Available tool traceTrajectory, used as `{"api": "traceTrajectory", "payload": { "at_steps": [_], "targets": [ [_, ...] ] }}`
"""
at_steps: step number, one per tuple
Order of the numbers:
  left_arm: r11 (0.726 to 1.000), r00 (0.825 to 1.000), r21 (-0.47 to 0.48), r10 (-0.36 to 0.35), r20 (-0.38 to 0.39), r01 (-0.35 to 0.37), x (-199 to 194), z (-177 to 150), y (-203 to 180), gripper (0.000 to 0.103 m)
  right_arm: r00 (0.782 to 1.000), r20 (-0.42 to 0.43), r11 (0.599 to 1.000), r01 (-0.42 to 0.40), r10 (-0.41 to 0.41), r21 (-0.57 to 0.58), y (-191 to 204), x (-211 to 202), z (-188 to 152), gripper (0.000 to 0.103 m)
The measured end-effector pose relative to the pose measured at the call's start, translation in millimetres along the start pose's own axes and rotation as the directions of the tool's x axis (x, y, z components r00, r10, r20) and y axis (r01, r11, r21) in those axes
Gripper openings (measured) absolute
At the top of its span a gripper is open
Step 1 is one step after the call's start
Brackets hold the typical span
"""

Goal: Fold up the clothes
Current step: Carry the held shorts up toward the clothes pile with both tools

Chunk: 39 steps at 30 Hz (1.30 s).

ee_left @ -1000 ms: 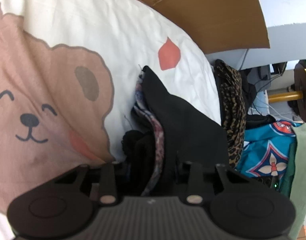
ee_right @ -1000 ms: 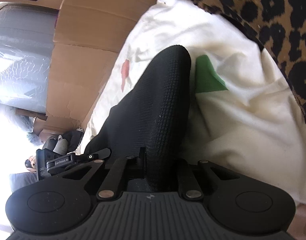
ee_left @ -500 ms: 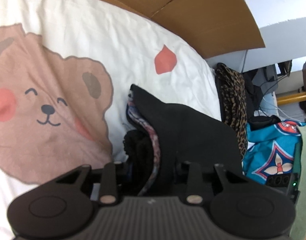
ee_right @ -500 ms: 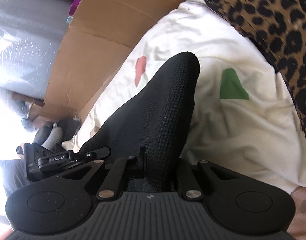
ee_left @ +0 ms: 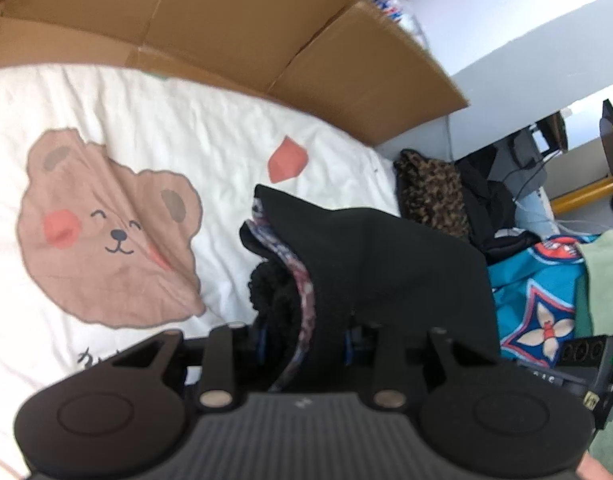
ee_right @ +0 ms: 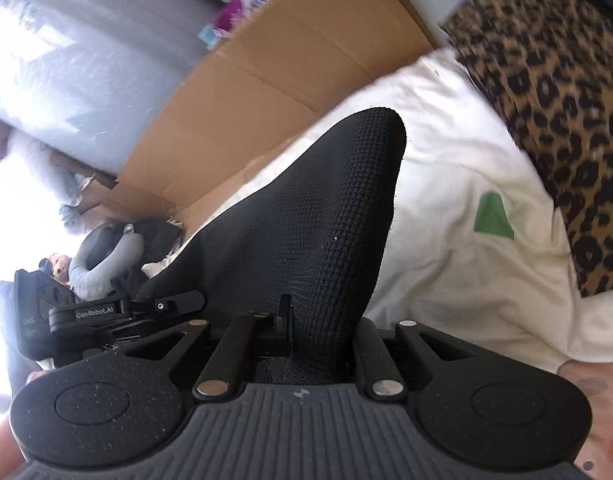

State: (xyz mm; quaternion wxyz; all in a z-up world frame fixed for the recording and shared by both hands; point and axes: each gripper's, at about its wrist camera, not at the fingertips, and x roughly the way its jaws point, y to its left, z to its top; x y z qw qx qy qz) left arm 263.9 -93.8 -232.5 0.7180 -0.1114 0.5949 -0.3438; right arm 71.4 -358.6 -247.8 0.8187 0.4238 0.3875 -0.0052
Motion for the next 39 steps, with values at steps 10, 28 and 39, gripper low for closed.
{"api": "traceTrajectory", "payload": {
  "at_steps": [10, 28, 39],
  "targets": [
    [1.000, 0.995, -0.013, 0.004, 0.100, -0.002, -82.9, 5.0, -61.5, 0.035, 0.999, 0.044, 0.994, -0.020, 0.025, -0.111, 73.2, -70.9, 33.6, 0.007],
    [0.999, 0.961, 0.032, 0.014, 0.276, -0.024, -219.5, 2.0, -157.8, 0.035, 0.987, 0.153, 0.944, 0.010, 0.042, -0.329, 210.0, -195.8, 67.4, 0.007],
    [0.993, 0.942, 0.117, -0.027, 0.334, -0.013, -279.6, -3.1, -218.7, 0.035, 0.973, 0.221, 0.920, 0.024, 0.068, -0.392, 255.0, -272.3, 78.8, 0.007]
  ]
}}
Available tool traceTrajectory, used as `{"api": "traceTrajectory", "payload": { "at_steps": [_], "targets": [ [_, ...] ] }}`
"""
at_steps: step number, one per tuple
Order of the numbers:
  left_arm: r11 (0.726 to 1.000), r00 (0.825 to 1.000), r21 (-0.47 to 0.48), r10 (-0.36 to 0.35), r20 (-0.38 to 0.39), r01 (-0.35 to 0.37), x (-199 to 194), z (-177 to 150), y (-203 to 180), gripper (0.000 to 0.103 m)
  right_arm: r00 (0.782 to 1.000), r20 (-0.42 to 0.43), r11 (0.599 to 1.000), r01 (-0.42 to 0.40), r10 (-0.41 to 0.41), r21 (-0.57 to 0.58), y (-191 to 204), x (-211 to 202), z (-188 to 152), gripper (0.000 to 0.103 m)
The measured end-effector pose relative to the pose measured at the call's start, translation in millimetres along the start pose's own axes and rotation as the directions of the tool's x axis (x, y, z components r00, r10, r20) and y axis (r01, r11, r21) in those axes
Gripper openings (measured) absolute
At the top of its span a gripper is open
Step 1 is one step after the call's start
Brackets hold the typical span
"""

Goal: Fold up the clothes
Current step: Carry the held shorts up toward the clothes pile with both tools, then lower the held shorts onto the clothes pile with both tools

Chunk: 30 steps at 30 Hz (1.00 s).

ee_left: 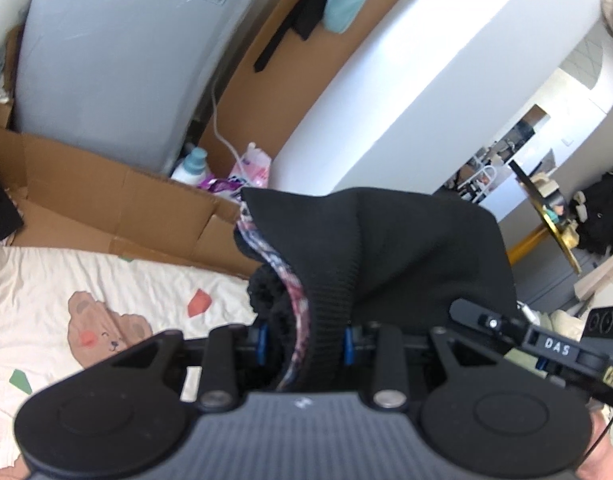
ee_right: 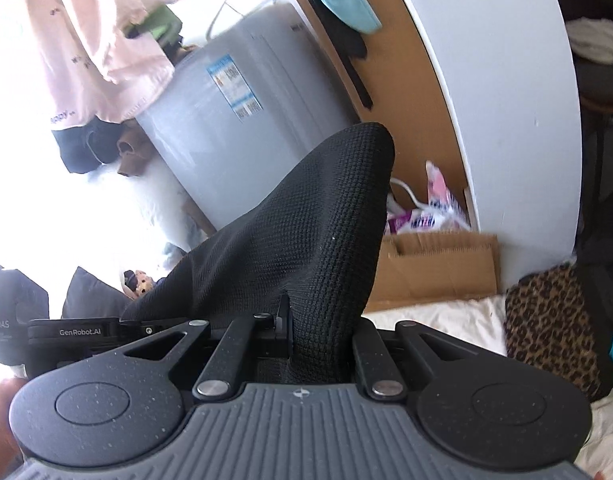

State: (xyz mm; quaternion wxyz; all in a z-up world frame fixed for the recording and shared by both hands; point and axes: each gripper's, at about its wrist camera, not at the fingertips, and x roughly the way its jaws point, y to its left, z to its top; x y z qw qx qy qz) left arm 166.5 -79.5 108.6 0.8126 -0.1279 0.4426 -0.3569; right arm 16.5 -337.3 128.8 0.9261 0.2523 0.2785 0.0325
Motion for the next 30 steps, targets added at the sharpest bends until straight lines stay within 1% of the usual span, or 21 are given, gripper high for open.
{"api": "traceTrajectory", "payload": {
  "at_steps": [2, 14, 19, 26, 30],
  "targets": [
    [1.000, 1.000, 0.003, -0.003, 0.004, 0.003, -4.2, 0.5, -8.7, 0.035, 1.000, 0.011, 1.000, 0.001, -0.001, -0.015, 4.9, -12.5, 7.5, 0.007],
    [0.997, 1.000, 0.069, -0.019, 0.015, 0.018, -14.1, -13.1, -62.9, 0.035, 0.999, 0.035, 0.999, 0.037, -0.036, -0.021, -5.3, -74.8, 12.1, 0.007],
    [0.995, 0.999, 0.092, -0.033, 0.024, 0.031, -6.2, -19.3, -85.7, 0.035, 0.997, 0.062, 0.998, 0.055, -0.053, -0.019, -17.7, -96.8, 10.2, 0.007],
    [0.993, 0.998, 0.106, -0.045, 0.035, 0.041, 13.8, -27.6, -119.6, 0.035, 0.992, 0.093, 0.996, 0.089, -0.088, -0.010, -47.4, -121.6, 11.9, 0.007],
    [0.990, 0.995, 0.112, -0.086, 0.045, 0.080, 33.1, -35.9, -133.8, 0.035, 0.985, 0.128, 0.993, 0.117, -0.116, -0.005, -66.5, -137.1, 13.2, 0.007]
  ]
}}
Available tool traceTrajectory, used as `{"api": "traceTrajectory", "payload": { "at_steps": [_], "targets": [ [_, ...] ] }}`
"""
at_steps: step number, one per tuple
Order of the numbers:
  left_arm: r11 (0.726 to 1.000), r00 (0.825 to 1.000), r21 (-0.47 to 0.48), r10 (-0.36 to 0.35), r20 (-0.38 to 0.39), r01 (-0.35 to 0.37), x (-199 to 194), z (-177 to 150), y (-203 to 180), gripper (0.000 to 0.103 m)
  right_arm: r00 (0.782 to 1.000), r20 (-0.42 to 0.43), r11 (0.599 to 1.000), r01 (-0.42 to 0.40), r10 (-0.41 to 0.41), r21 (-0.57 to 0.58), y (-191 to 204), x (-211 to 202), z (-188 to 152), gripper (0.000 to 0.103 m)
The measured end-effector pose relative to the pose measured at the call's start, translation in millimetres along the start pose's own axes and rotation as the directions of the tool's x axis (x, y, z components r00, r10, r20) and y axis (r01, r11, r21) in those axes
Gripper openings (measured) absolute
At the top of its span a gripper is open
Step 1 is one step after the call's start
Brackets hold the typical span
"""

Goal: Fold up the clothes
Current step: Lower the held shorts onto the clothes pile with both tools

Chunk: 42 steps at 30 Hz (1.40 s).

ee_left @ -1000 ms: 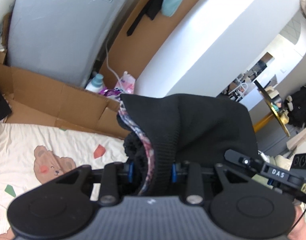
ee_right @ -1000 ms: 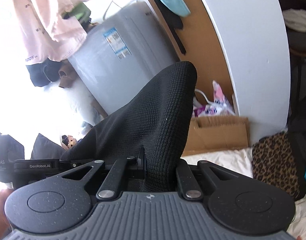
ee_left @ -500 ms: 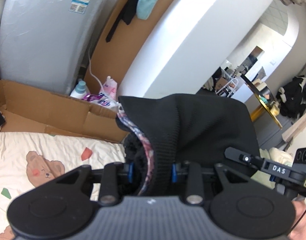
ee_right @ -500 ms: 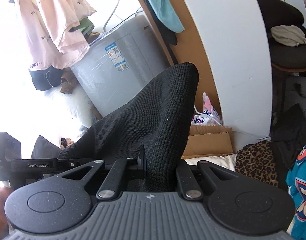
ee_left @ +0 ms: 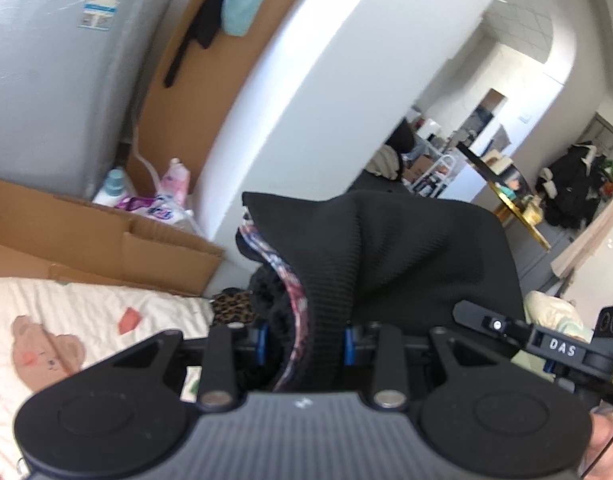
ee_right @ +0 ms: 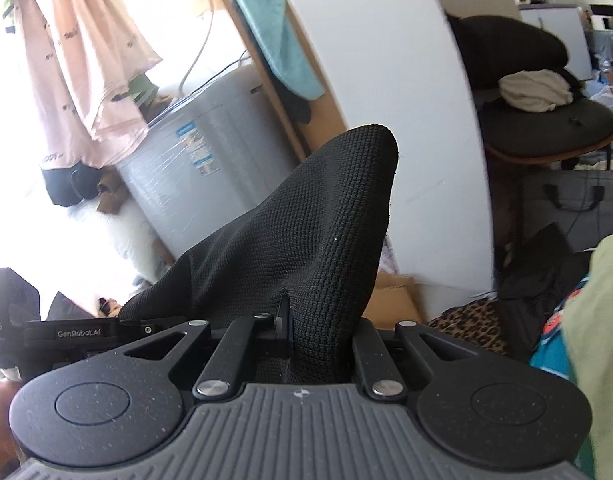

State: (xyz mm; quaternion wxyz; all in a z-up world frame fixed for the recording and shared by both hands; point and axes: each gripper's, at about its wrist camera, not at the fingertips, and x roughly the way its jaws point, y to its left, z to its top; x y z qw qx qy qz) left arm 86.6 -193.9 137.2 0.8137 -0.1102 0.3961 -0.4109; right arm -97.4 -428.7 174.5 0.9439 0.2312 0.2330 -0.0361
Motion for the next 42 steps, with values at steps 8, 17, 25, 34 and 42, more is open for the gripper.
{"api": "traceTrajectory", "payload": {
  "at_steps": [8, 17, 25, 34, 42],
  "targets": [
    [0.999, 0.999, 0.032, -0.037, -0.027, 0.038, 53.9, -19.7, -18.1, 0.035, 0.997, 0.002, 0.997, 0.074, -0.074, 0.020, -48.2, -4.4, -10.2, 0.007],
    [0.996, 0.994, 0.055, -0.067, -0.092, 0.072, 119.7, -39.1, -16.0, 0.035, 0.986, -0.016, 0.984, 0.167, -0.167, 0.053, -102.8, 10.1, -29.5, 0.007],
    [0.993, 0.987, 0.061, -0.091, -0.134, 0.100, 172.4, -62.2, -4.8, 0.035, 0.976, -0.061, 0.977, 0.211, -0.209, 0.030, -142.3, 35.3, -44.8, 0.007],
    [0.993, 0.981, 0.043, -0.106, -0.164, 0.114, 231.0, -88.5, 13.3, 0.035, 0.961, -0.109, 0.966, 0.258, -0.255, 0.011, -186.5, 90.7, -66.1, 0.007],
    [0.991, 0.977, -0.078, -0.118, -0.177, 0.105, 281.0, -118.7, 42.7, 0.035, 0.946, -0.149, 0.957, 0.290, -0.286, 0.003, -230.4, 136.5, -90.8, 0.007]
  ]
}}
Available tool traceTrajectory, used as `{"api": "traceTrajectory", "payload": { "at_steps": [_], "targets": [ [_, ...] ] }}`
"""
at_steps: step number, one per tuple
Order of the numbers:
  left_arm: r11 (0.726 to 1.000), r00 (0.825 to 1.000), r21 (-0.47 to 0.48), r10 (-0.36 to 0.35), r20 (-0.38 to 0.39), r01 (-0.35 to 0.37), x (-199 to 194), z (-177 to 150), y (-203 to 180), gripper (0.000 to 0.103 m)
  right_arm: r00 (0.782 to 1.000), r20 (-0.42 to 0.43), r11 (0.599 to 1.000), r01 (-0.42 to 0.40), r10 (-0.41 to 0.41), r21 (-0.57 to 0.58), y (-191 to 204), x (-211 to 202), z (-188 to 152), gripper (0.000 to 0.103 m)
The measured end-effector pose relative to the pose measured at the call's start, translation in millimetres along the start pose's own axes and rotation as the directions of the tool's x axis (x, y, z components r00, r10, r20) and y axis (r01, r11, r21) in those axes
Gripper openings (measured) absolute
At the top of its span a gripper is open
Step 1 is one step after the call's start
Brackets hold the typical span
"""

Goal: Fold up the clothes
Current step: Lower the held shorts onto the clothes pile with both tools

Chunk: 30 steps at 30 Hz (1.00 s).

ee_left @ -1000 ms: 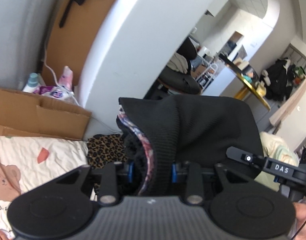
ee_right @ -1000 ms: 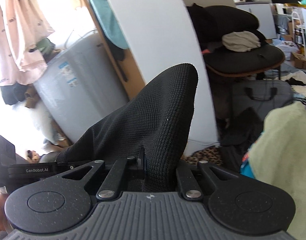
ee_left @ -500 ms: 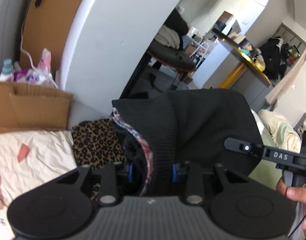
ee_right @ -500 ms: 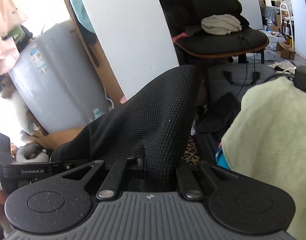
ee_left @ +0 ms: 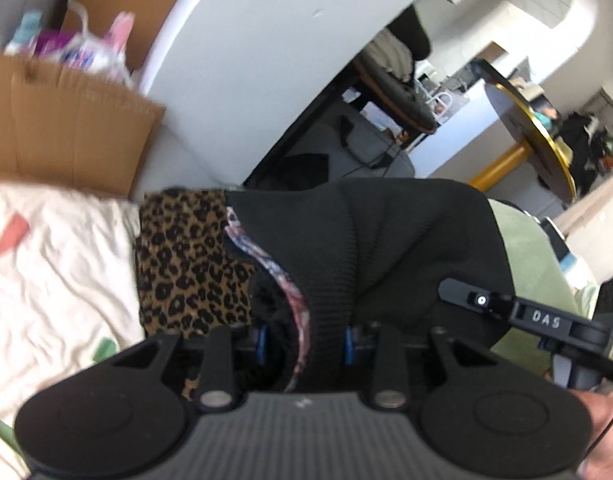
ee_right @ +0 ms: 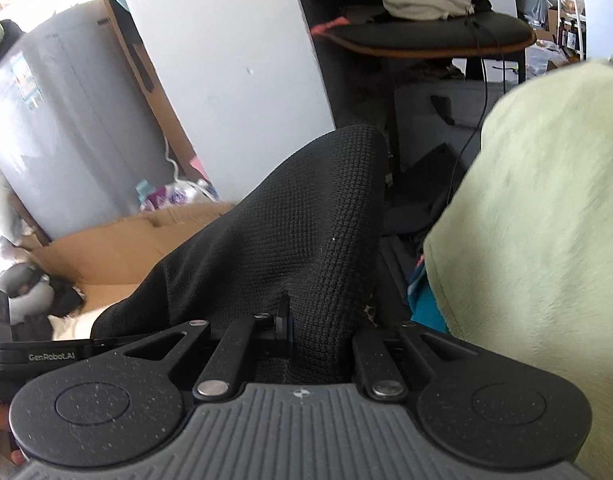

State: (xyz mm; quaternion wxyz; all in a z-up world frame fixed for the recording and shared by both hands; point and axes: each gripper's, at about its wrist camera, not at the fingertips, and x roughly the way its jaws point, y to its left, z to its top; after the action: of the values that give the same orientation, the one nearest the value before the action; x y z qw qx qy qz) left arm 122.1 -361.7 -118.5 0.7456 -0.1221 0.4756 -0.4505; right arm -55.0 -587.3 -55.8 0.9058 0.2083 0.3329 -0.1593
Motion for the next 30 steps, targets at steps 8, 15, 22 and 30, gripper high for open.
{"api": "traceTrajectory", "payload": {
  "at_steps": [8, 15, 22, 30],
  "targets": [
    [1.000, 1.000, -0.027, -0.007, 0.022, 0.008, 47.4, -10.5, 38.8, 0.035, 1.000, 0.014, 0.999, 0.017, -0.016, -0.036, -16.3, 58.6, -20.5, 0.007],
    [0.998, 0.999, -0.069, -0.002, 0.033, 0.004, 80.8, -10.1, 71.0, 0.035, 1.000, 0.016, 0.998, 0.020, -0.020, -0.055, -28.3, 110.8, -29.2, 0.008],
    [0.992, 0.999, -0.126, 0.006, 0.034, -0.001, 106.3, -1.2, 99.2, 0.035, 1.000, 0.003, 0.996, 0.022, -0.022, -0.084, -31.6, 156.4, -16.6, 0.008],
    [0.984, 1.000, -0.175, 0.016, 0.001, -0.015, 128.4, 22.5, 125.7, 0.035, 0.999, -0.045, 0.997, 0.008, -0.011, -0.072, -34.9, 205.9, 4.3, 0.008]
  ]
}}
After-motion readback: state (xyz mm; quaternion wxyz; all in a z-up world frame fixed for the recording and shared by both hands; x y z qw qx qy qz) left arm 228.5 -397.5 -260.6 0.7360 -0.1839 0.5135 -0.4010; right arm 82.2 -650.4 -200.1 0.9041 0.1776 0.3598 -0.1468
